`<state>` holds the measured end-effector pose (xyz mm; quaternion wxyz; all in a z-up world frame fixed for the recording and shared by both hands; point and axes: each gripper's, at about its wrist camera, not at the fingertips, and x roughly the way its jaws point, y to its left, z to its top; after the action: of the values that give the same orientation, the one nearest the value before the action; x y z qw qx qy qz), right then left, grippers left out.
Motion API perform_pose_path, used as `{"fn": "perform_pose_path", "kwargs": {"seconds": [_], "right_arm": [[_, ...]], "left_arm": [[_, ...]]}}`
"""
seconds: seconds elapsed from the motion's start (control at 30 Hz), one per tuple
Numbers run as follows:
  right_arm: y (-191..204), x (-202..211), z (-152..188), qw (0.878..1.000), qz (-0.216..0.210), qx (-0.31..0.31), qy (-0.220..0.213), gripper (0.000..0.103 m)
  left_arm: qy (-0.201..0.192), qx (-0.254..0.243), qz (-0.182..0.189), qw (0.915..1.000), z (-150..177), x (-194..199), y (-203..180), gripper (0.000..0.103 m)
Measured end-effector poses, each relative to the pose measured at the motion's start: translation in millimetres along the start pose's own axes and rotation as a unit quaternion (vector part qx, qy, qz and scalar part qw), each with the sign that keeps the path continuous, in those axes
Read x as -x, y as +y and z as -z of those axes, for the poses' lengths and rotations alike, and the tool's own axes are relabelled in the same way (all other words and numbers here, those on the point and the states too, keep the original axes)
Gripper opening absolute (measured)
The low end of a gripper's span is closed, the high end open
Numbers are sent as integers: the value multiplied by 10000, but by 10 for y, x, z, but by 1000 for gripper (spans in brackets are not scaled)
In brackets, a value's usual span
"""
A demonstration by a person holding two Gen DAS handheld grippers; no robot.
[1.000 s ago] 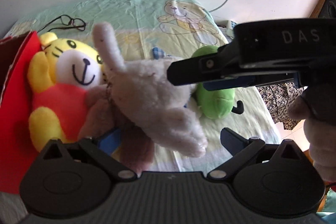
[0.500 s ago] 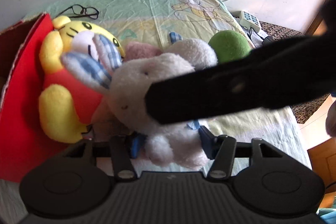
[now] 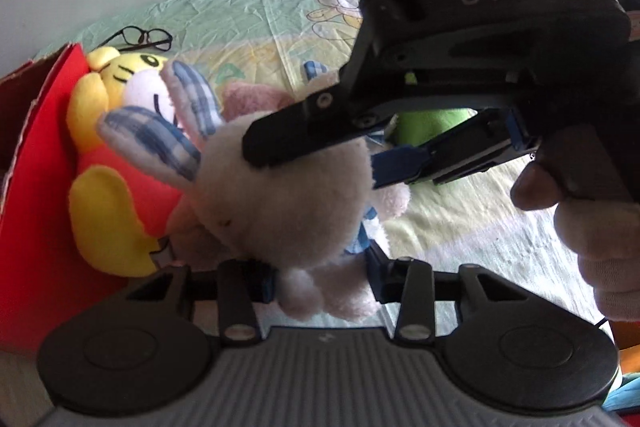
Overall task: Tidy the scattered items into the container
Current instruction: 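Grasp the white bunny with the right gripper and lift it, then carry the bunny into the red box and open the right gripper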
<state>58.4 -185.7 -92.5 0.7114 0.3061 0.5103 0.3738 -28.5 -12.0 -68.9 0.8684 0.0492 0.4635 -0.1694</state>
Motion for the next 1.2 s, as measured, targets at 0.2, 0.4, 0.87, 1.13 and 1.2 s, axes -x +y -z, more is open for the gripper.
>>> {"fn": "perform_pose_path", "kwargs": {"seconds": [0.2,0.4,0.87,1.13,1.2], "right_arm": [[0,441,110,9988,-317,-147,-337,64],[-54,673,212,9943,-480,-681,-666,64],[271,617,325,9867,-465,-859,-1300,62],[858,236,218,9853,-571,-499,-1532,63],[1083,40,177,9842,-643,-445,-1588,63]], "left_arm": [[-333,-455,164,9983,-48,272,-48,41],[-506,-782,271,9953,-152,398,-294,41],[-639,-1011,153,9927,-315,661,-228,41],[-981,-963,67,9905,-293,1015,229,41],[-1133,-1002,-38,9885,-304,1138,435,41]]}}
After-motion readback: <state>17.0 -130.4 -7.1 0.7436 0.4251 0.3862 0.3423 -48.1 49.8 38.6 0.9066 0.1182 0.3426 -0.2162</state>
